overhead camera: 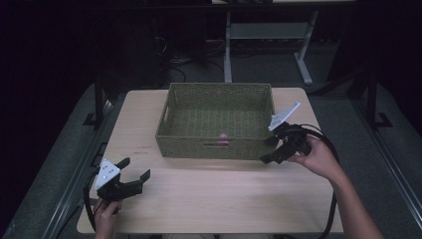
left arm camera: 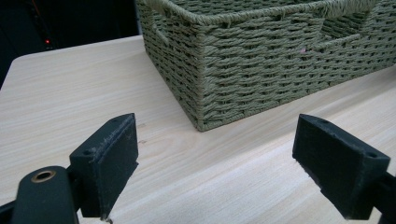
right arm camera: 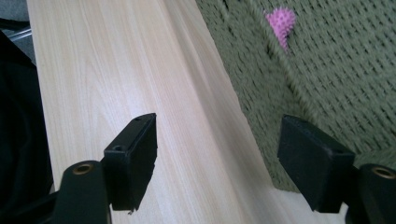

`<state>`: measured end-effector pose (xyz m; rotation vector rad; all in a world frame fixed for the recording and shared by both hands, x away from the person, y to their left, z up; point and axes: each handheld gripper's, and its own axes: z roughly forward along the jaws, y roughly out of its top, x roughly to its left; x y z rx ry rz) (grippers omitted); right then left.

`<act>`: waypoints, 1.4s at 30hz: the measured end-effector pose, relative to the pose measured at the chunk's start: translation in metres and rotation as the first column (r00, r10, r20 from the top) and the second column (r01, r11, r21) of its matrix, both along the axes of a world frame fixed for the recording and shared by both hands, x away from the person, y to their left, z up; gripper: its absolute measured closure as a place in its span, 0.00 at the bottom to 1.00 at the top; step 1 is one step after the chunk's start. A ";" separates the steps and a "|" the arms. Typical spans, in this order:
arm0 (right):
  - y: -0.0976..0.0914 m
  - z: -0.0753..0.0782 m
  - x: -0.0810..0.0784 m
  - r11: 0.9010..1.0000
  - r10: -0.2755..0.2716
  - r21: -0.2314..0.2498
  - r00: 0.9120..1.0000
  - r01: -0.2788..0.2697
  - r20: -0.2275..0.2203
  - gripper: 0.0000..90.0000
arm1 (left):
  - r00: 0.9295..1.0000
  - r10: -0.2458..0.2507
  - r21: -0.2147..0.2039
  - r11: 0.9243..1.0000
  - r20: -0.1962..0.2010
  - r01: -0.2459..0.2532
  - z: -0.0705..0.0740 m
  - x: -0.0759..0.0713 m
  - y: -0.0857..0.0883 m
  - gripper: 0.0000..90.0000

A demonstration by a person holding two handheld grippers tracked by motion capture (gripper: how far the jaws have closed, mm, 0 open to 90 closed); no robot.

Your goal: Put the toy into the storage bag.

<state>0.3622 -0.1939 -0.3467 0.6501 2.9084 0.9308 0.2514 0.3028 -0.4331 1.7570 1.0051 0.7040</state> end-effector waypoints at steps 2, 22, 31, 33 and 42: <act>-0.002 -0.003 -0.001 1.000 -0.005 -0.002 1.000 0.005 0.000 0.31 | 1.000 -0.001 0.001 1.000 0.001 0.001 0.000 0.000 0.000 0.15; -0.019 -0.035 -0.016 0.999 -0.042 0.010 0.999 0.042 -0.032 0.30 | 1.000 0.000 0.005 1.000 0.002 0.000 0.000 0.000 -0.001 0.15; -0.027 -0.046 -0.024 0.998 -0.064 0.019 0.997 0.065 -0.042 0.29 | 1.000 0.001 0.005 1.000 0.002 -0.001 0.000 -0.001 0.000 0.15; -0.029 -0.049 -0.027 0.997 -0.074 0.021 0.996 0.075 -0.041 0.29 | 1.000 0.000 0.005 1.000 0.003 0.000 0.000 -0.001 0.000 0.15; -0.040 -0.062 -0.035 0.992 -0.115 0.040 0.992 0.117 -0.048 0.28 | 1.000 0.000 0.005 1.000 0.002 0.000 0.000 -0.001 -0.001 0.15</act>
